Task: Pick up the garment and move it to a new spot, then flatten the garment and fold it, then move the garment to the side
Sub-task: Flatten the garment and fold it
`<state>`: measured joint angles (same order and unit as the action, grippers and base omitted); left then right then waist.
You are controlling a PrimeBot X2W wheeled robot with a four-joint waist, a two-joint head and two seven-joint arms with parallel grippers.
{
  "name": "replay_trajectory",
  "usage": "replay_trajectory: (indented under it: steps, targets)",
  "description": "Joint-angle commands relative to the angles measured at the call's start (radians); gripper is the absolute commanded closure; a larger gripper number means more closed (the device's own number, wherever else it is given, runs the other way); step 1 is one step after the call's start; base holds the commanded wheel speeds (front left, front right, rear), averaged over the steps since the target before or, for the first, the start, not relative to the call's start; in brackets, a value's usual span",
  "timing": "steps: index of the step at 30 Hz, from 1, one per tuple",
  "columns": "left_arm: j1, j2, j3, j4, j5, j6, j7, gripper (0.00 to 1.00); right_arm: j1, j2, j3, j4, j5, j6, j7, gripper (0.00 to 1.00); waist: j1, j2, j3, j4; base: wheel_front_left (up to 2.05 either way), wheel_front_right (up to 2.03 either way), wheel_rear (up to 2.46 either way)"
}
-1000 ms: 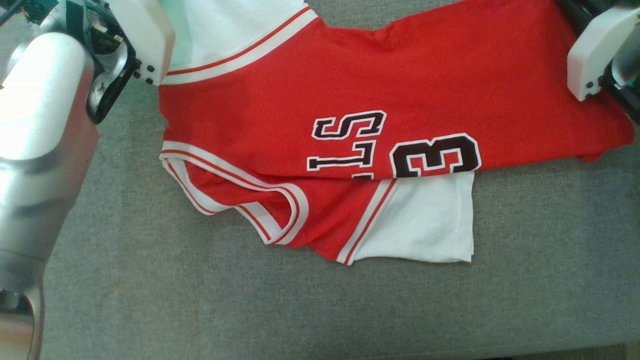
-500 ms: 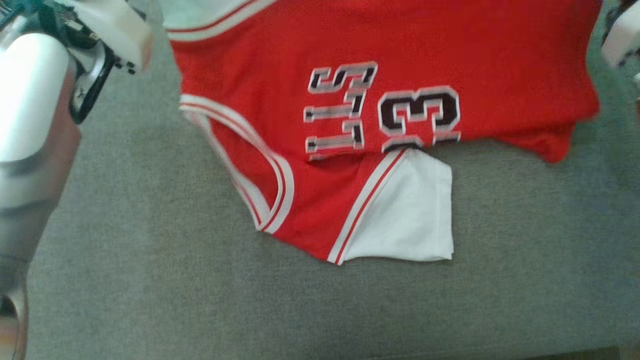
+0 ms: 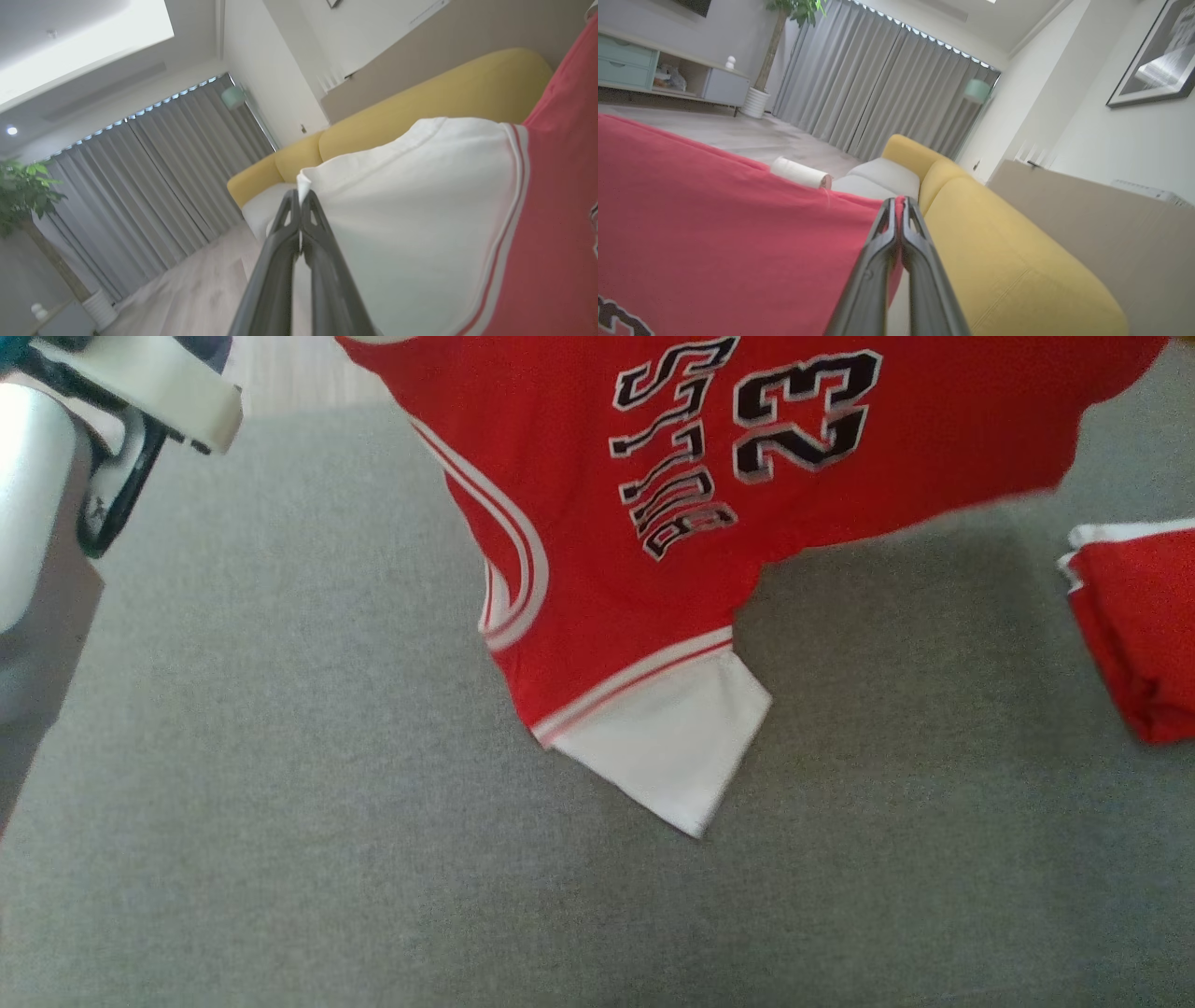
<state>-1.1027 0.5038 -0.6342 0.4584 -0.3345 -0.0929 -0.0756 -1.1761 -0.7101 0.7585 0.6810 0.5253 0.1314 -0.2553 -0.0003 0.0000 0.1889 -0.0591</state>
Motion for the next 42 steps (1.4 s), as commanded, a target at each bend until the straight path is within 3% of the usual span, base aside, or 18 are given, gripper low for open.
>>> replay_trajectory:
  steps: [1, 10, 16, 23, 27, 32, 36, 42]
  targets:
    - [-0.049, 0.057, 0.051, -0.039, -0.001, 0.002, -0.005, 1.0, 0.015, -0.028, -0.025, -0.029, -0.012, -0.001, -0.006, 1.0, 0.0003, 0.0, -0.054, -0.003, 0.0, 0.0, 0.0]
    - [-0.105, 0.117, 0.095, -0.206, -0.006, 0.028, 0.027, 1.0, 0.062, -0.051, -0.164, -0.142, -0.074, -0.001, 0.011, 1.0, 0.0003, 0.0, -0.152, -0.02, 0.0, 0.0, 0.0]
    - [-0.215, 0.137, 0.107, -0.252, 0.012, 0.032, 0.097, 1.0, 0.031, -0.033, -0.196, -0.204, -0.069, -0.001, 0.079, 1.0, 0.0003, 0.0, -0.126, -0.037, 0.0, 0.0, 0.0]
    - [-0.372, 0.105, 0.071, -0.085, 0.049, 0.012, 0.155, 1.0, -0.078, 0.035, -0.153, -0.144, -0.026, -0.001, 0.123, 1.0, 0.0003, 0.0, 0.073, -0.028, 0.0, 0.0, 0.0]
    - [-0.468, 0.054, 0.071, 0.019, 0.069, 0.031, 0.123, 1.0, -0.164, 0.072, -0.13, -0.07, -0.015, -0.001, 0.09, 1.0, 0.0003, 0.0, 0.187, -0.011, 0.0, 0.0, 0.0]
    - [-0.583, -0.003, 0.059, 0.098, 0.107, 0.047, 0.045, 1.0, -0.266, 0.065, -0.109, -0.011, -0.018, -0.001, 0.041, 1.0, 0.0003, 0.0, 0.274, 0.014, 0.0, 0.0, 0.0]
    - [-0.676, -0.036, 0.046, 0.155, 0.157, 0.086, -0.043, 1.0, -0.359, 0.044, -0.136, 0.031, -0.06, -0.001, 0.001, 1.0, 0.0003, 0.0, 0.33, 0.032, 0.0, 0.0, 0.0]
    - [-0.658, -0.052, 0.045, 0.205, 0.141, 0.084, -0.126, 1.0, -0.344, 0.02, -0.162, 0.007, -0.114, -0.001, -0.006, 1.0, 0.0003, 0.0, 0.376, 0.06, 0.0, 0.0, 0.0]
